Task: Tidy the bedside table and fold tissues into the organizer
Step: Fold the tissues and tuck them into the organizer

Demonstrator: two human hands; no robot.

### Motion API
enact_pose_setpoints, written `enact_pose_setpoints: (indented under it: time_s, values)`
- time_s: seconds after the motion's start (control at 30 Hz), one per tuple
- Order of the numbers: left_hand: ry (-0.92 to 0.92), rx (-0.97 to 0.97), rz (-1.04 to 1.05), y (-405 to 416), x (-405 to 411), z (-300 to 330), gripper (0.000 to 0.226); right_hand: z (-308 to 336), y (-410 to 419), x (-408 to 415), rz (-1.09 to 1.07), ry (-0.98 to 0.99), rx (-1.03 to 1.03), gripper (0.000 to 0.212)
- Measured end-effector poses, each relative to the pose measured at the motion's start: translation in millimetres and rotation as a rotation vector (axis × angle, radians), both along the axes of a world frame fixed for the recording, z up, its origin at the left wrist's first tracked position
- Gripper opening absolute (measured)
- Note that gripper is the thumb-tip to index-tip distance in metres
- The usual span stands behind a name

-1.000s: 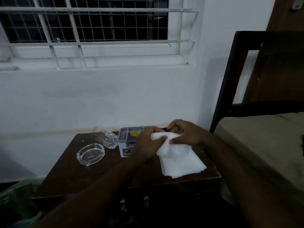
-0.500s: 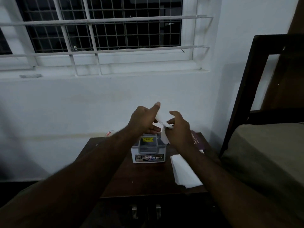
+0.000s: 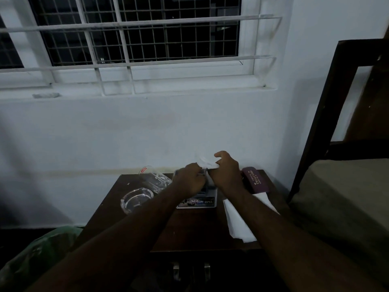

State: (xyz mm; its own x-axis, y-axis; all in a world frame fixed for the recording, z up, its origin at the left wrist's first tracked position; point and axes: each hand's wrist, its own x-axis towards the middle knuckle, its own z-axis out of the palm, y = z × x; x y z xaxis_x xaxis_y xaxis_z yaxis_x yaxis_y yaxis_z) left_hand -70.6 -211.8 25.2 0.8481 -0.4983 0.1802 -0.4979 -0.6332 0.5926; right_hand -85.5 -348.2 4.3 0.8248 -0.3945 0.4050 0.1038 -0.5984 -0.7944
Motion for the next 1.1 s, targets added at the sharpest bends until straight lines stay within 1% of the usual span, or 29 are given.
enact_pose_setpoints:
  time_s: [0.07,0.1,0.13,0.2,0.3,0.37,0.4,0.47,0.5,0.57,0.63,0.7,0.77,0.83,0.9,0.93,1.03,1.07,1.1]
  values:
    - [0.032,-0.054,-0.059,-3,2,-1,0.042,-2,0,0,0.016,0.017,-0.088,0.021]
    - [0.038,-0.059,-0.085,-4,3,-1,0.043,-3,0,0,0.004,0.031,-0.132,0.015]
    - [0.036,-0.044,-0.099,-4,4,-1,0.043,-3,0,0,-0.015,0.048,-0.168,0.014]
    - [0.037,0.008,-0.095,-4,9,0,0.042,-1,-2,0,-0.039,0.088,-0.229,0.017]
    - [0.027,0.120,-0.084,-3,14,3,0.038,1,-7,-1,-0.010,0.173,-0.307,0.027]
    - [0.013,0.137,-0.063,-1,15,3,0.037,3,-10,-2,0.016,0.201,-0.250,0.028]
    - [0.012,0.119,-0.034,-1,15,3,0.037,5,-11,-3,0.017,0.212,-0.205,0.033]
    - [0.026,0.058,0.016,-2,14,3,0.038,7,-12,-5,0.012,0.221,-0.176,0.053]
    - [0.040,0.036,0.014,-2,14,2,0.036,7,-13,-6,0.015,0.217,-0.201,0.054]
    - [0.051,0.050,-0.015,-4,15,2,0.030,5,-11,-7,0.038,0.233,-0.259,0.039]
    - [0.050,0.104,-0.032,-4,13,2,0.030,5,-13,-7,0.065,0.264,-0.250,0.025]
    - [0.020,0.165,-0.035,-3,12,2,0.038,7,-17,-5,0.062,0.261,-0.172,0.016]
    - [-0.052,0.281,-0.075,-2,12,-1,0.046,10,-24,-5,0.055,0.254,-0.113,0.008]
    - [-0.104,0.421,-0.116,-3,13,-4,0.048,10,-31,-8,0.073,0.285,-0.096,0.012]
    - [-0.087,0.484,-0.092,-4,13,-6,0.040,9,-38,-12,0.085,0.332,-0.102,0.014]
    - [-0.075,0.509,-0.087,-4,13,-8,0.041,10,-43,-14,0.084,0.339,-0.094,0.016]
    - [-0.040,0.623,-0.095,-9,13,-8,0.056,12,-67,-17,0.000,0.337,-0.047,0.013]
    - [-0.032,0.653,-0.090,-12,13,-8,0.059,11,-78,-18,-0.035,0.333,-0.066,0.010]
    - [-0.021,0.678,-0.073,-15,13,-7,0.066,9,-89,-19,-0.068,0.360,-0.155,0.009]
